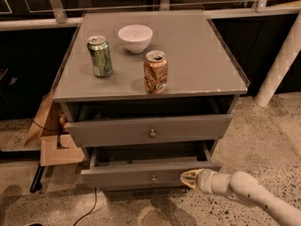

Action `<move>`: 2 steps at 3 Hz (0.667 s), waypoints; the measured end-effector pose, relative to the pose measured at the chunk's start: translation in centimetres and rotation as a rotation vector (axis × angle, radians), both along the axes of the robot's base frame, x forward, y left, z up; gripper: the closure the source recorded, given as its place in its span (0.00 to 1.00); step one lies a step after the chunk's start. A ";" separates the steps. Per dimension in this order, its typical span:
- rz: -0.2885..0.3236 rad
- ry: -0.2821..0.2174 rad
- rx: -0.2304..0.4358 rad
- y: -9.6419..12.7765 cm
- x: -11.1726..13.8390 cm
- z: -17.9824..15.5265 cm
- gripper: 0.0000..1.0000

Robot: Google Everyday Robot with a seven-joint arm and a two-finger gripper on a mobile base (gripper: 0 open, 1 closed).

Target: Close middle drawer

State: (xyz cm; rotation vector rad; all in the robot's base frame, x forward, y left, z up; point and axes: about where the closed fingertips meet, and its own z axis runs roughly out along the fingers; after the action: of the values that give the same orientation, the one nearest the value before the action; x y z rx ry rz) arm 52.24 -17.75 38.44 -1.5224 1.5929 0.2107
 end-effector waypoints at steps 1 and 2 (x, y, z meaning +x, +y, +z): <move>0.001 -0.025 -0.002 0.1 2.6 -0.5 1.00; 0.004 -0.039 -0.013 0.2 5.0 -0.7 1.00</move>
Offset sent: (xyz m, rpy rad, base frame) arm 0.0793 -0.0001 -0.0089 -0.0317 -0.0602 0.0027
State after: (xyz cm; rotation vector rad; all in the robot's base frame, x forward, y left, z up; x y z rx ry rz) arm 57.19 -17.52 37.70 -1.5314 1.5630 0.1718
